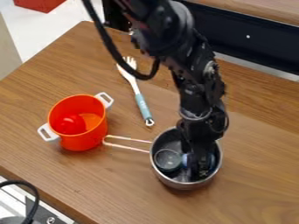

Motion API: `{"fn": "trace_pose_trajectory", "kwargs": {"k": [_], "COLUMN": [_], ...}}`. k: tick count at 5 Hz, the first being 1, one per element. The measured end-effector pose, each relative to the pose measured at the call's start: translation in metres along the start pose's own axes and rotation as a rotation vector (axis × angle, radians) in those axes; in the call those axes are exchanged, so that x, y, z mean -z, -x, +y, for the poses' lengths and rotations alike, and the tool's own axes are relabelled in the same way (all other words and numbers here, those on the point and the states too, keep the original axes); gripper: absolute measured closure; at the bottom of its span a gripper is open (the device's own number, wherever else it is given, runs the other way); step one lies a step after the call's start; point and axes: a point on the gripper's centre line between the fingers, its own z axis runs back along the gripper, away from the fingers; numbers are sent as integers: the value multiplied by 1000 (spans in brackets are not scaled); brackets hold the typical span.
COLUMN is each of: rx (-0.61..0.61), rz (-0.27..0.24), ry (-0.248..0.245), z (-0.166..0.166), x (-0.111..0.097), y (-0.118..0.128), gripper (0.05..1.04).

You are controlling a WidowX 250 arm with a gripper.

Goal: Put the blue spoon in to the table

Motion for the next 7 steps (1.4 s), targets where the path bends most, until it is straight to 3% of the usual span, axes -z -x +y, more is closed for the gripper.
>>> {"fn": "trace_pose_trajectory", "kwargs": {"k": [1, 2, 3, 4, 6, 7], "rx": [0, -3, -23, -48, -127, -218], "rz": [0, 19, 34, 16, -80, -140], "ry": [-9, 13, 52, 85, 58, 43], "z": [2, 1, -2, -1, 12, 21], "x": [0, -1, -5, -18, -58, -68], "y": [-1, 0, 7, 9, 14, 10], "gripper": [644, 745, 749, 749, 749, 749]}}
